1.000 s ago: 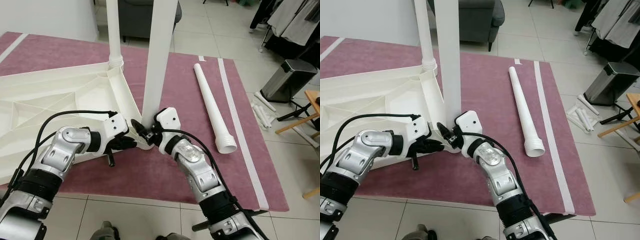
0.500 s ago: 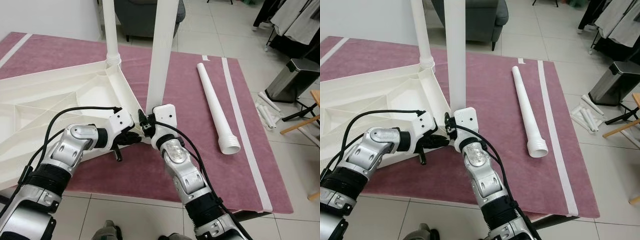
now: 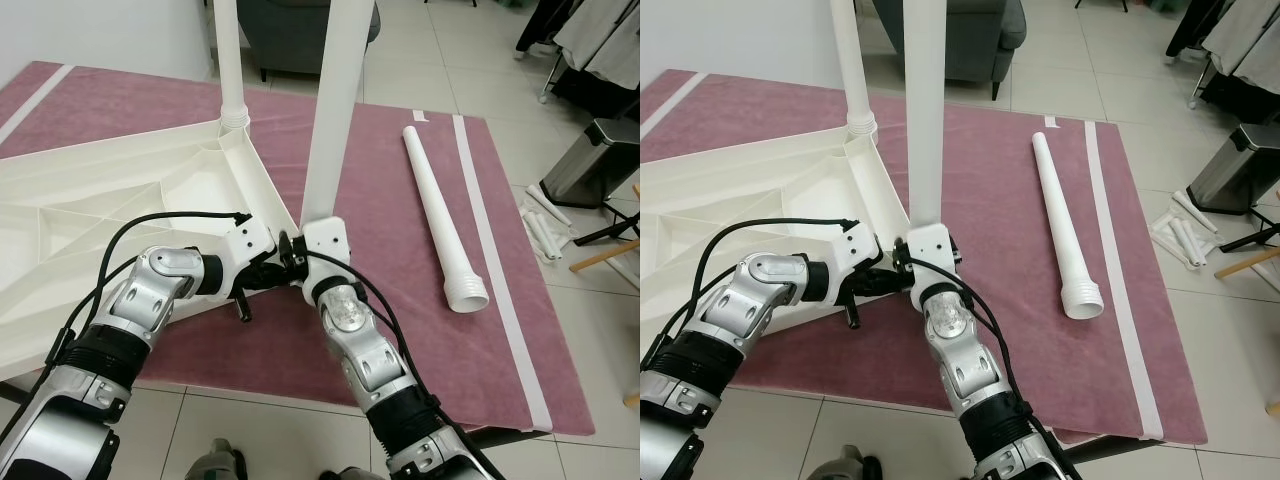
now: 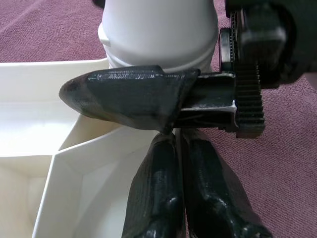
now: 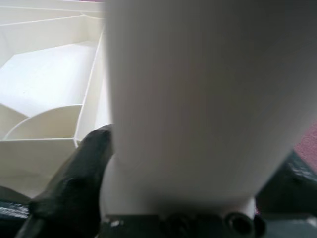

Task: Building children table

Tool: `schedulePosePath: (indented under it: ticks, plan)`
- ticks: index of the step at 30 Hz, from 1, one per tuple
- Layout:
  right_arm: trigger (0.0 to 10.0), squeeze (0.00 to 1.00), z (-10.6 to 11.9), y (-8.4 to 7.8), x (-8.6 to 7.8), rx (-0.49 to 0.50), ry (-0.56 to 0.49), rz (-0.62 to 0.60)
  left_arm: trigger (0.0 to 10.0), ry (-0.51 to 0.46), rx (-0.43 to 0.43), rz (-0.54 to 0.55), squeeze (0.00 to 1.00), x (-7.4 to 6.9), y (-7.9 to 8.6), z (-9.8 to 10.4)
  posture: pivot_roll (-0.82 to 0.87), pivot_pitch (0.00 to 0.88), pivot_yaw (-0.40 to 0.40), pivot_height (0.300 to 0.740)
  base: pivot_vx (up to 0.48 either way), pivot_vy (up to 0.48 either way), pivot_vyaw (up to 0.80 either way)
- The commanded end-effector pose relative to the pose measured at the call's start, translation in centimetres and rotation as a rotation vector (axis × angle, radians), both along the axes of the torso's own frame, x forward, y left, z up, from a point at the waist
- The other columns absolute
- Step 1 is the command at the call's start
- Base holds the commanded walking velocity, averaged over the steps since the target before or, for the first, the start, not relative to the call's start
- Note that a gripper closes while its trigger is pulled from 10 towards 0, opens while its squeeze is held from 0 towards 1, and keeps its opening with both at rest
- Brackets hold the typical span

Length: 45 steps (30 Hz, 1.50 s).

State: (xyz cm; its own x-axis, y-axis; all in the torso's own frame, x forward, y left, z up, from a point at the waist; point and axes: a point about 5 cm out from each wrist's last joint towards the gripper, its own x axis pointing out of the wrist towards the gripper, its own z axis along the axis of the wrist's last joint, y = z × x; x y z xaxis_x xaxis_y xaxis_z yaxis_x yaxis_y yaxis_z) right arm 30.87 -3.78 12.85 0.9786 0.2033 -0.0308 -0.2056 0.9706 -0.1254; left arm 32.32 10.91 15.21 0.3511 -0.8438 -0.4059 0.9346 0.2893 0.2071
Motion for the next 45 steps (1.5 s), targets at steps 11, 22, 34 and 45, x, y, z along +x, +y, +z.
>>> schedulePosePath:
  ticks: [11,22,34,45]
  plan:
    - [10.0,0.0,-0.5,-0.6,-0.1,0.059,0.01,0.177,0.0,-0.052,-0.096,-0.047,0.0,0.1,-0.5,1.8,0.14,0.103,-0.03,0.74,0.0,0.0,0.0]
    - [10.0,0.0,1.5,-0.6,-0.1,0.091,-0.101,0.263,0.0,-0.052,-0.096,-0.046,0.0,0.1,-0.4,1.8,0.14,0.104,-0.029,0.74,0.0,0.0,0.0]
    - [10.0,0.0,4.4,-1.0,0.4,0.084,-0.22,0.327,0.0,-0.05,-0.098,-0.049,0.0,0.0,-0.5,1.8,0.14,0.106,-0.029,0.74,0.0,0.0,0.0]
    - [10.0,0.0,6.0,-2.4,0.6,0.039,-0.245,0.469,0.0,-0.049,-0.099,-0.049,0.0,0.0,-0.5,1.8,0.14,0.106,-0.029,0.74,0.0,0.0,0.0]
